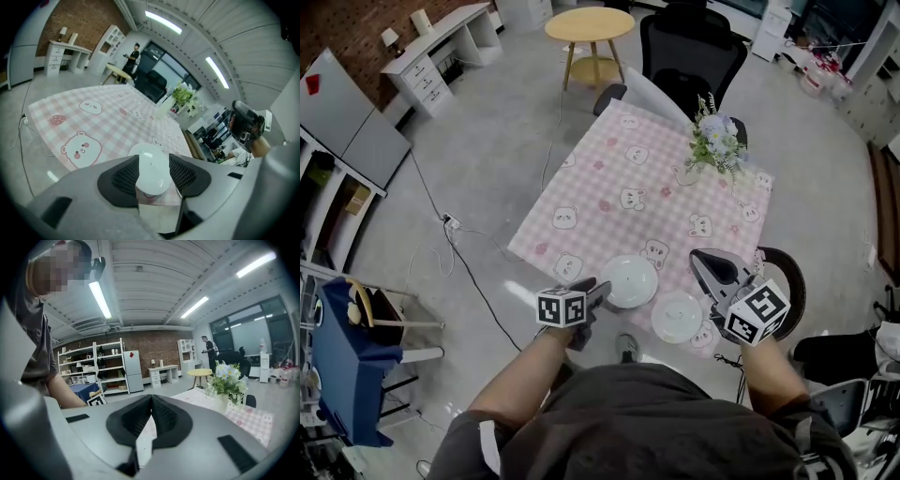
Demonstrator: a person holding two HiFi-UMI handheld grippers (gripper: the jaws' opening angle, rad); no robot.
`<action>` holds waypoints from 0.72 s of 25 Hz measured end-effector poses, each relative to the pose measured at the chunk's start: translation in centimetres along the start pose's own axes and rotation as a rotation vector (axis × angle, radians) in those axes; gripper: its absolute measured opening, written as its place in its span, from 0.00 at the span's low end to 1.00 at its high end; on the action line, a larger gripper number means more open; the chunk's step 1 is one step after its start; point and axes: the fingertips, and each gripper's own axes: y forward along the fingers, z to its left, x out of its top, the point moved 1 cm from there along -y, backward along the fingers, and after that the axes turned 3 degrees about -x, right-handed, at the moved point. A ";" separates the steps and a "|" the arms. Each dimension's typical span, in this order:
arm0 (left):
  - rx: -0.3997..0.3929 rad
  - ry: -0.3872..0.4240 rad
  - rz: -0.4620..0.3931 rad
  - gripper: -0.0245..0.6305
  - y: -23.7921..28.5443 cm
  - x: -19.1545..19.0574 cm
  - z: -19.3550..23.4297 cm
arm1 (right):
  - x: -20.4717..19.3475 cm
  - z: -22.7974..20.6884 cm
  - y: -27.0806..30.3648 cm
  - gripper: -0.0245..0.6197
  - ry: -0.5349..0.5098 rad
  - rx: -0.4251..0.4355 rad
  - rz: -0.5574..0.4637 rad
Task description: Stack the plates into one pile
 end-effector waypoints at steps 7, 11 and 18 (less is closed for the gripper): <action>-0.018 -0.003 -0.212 0.30 -5.8 0.7 -4.1 | 1.3 1.2 0.9 0.03 -0.029 0.112 -0.031; -0.009 0.013 -0.288 0.29 -9.3 0.3 -5.3 | 2.1 3.1 1.8 0.03 -0.047 0.162 -0.057; -0.036 0.030 -0.391 0.29 -15.2 -0.8 -7.1 | 3.3 8.0 1.9 0.03 -0.093 0.202 -0.072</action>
